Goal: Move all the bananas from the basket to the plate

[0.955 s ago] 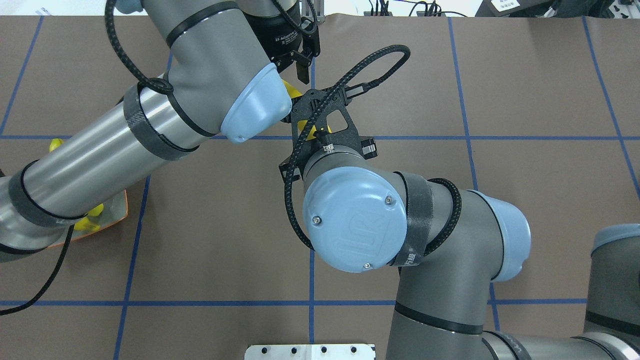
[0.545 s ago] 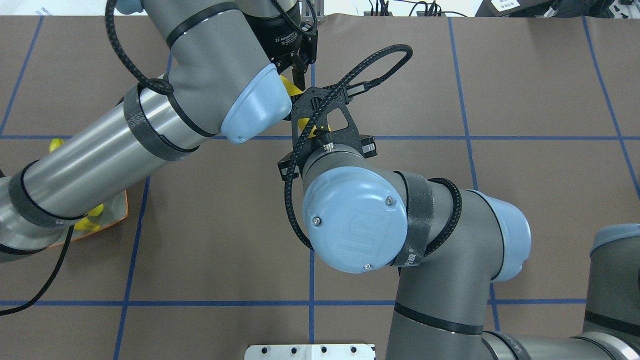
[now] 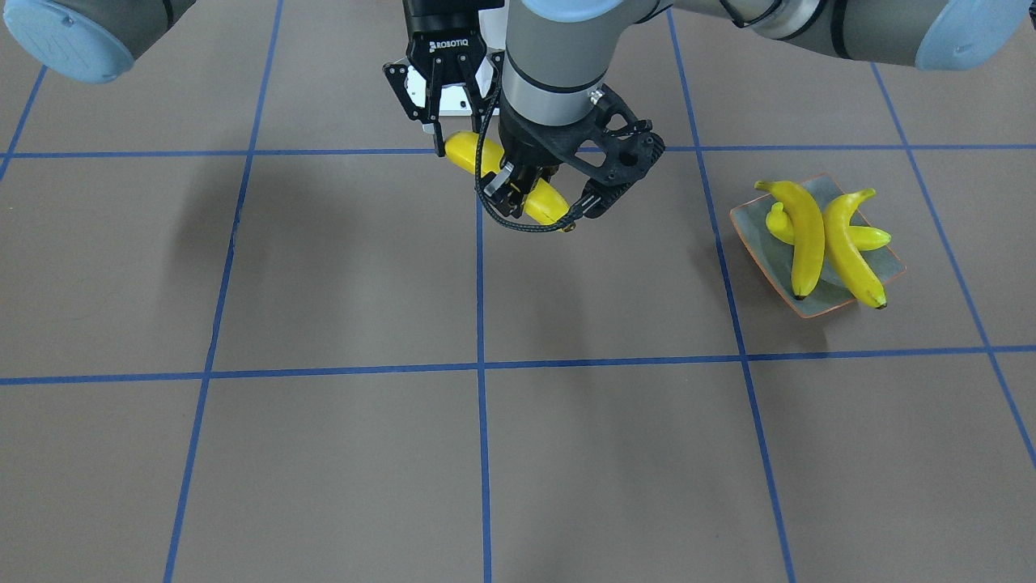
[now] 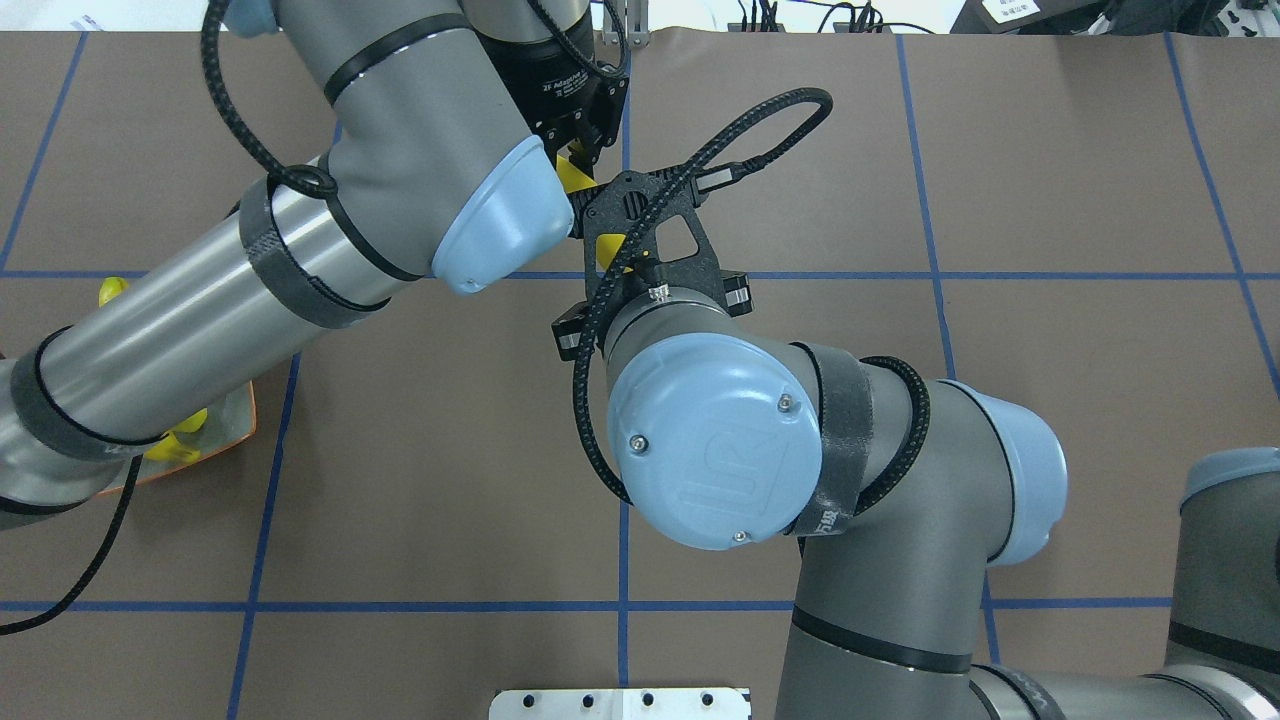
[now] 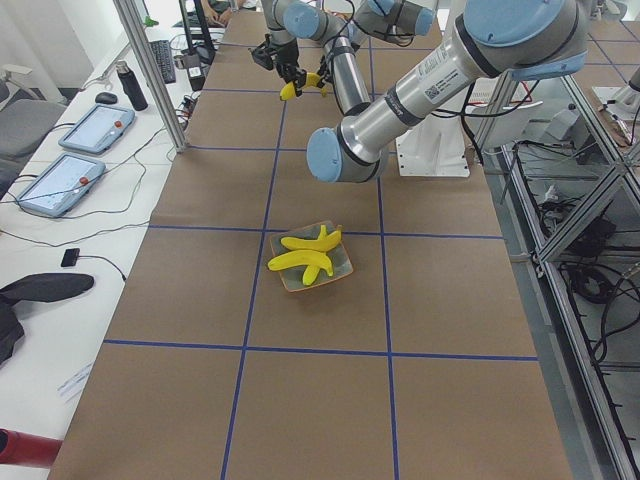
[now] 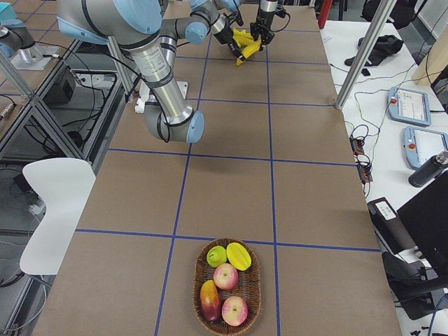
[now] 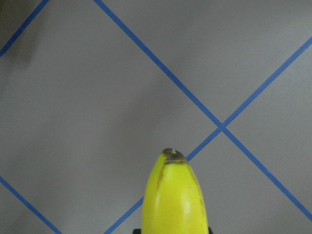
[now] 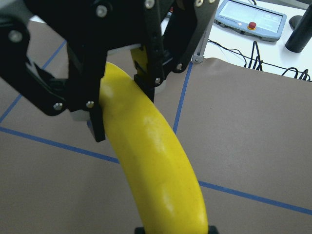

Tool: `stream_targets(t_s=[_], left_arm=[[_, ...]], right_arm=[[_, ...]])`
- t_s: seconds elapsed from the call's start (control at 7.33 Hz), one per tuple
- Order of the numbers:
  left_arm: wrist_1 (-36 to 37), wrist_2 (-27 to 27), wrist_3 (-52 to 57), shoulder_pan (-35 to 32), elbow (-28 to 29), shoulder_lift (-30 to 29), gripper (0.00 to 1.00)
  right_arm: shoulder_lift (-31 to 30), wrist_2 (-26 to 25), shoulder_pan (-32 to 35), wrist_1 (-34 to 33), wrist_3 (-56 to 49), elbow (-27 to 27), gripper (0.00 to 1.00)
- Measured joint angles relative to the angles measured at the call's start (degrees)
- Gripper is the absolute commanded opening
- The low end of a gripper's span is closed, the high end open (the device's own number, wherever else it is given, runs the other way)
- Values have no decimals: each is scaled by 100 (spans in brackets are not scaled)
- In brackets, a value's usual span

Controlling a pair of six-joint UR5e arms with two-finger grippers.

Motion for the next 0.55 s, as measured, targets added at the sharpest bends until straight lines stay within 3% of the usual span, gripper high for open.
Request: stream_targets(t_s=[0.55], left_arm=[[1, -1, 39, -12, -170, 86, 0]], right_arm=[[-399, 83, -3, 7, -39, 462, 100]])
